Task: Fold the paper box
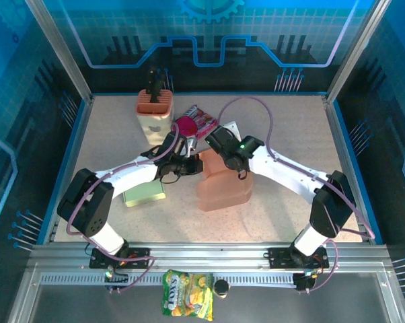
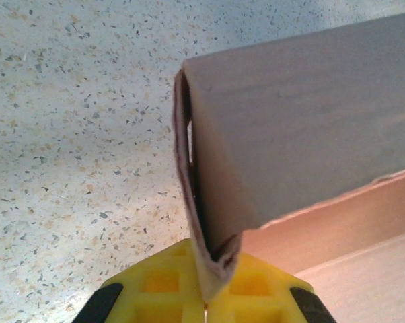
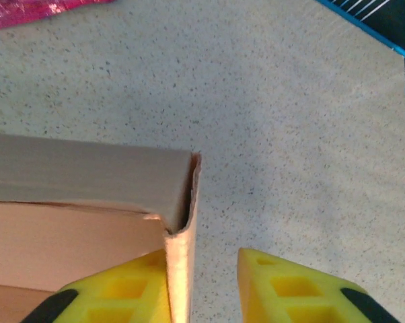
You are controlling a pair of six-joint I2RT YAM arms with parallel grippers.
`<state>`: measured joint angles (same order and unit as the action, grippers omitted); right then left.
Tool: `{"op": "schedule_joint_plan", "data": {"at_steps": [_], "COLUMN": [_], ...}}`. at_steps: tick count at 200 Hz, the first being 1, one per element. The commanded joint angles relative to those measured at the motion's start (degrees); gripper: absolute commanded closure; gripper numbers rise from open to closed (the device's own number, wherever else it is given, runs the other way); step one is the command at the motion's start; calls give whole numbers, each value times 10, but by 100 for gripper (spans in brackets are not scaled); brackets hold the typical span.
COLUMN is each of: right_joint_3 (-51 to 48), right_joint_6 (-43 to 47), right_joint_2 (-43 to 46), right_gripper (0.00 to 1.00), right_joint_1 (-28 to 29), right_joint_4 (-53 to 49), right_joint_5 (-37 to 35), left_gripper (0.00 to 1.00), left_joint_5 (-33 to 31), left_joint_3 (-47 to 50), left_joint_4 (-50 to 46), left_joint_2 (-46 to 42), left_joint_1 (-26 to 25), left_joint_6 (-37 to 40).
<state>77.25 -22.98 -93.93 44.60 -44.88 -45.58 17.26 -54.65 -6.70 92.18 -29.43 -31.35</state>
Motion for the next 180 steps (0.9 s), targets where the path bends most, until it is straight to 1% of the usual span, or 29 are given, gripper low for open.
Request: {"op": "schedule_joint_plan", "data": {"at_steps": [1,39,76,105,135,159,173,180], "right_joint_3": [-7,-11,-43,-59,-62,-65,-64,-64], "right_joint_6": [-8,-21,-30,-36,-43,-48,-51,-52], "right_joint_2": [-24,-65,-75,-76,-74,-73,-74,-75], "right_gripper": [80,100,100,100,100,100,100,100], "right_joint_1": [-3,2,6,11,13,13,13,14], "right_joint_4": [22,22,42,51,50,50,49,48], "right_joint_5": [-10,-23,-6,-3,0,4,5,5], "left_gripper": [100,100,100,100,87,87,85,85], "left_joint_5": [-9,-31,-69,-92,-104,-115,-123,-127], "left_joint_3": [-20,-25,-10,24,50,59,62,64], "left_joint_4": [-16,-19,3,60,106,124,126,128], "left_joint_2": [5,29,52,71,90,95,95,94], "left_joint_1": [-6,-14,-28,-40,-49,-55,-59,-61], "left_joint_6": [10,8,-7,-38,-61,-70,-72,-73]}}
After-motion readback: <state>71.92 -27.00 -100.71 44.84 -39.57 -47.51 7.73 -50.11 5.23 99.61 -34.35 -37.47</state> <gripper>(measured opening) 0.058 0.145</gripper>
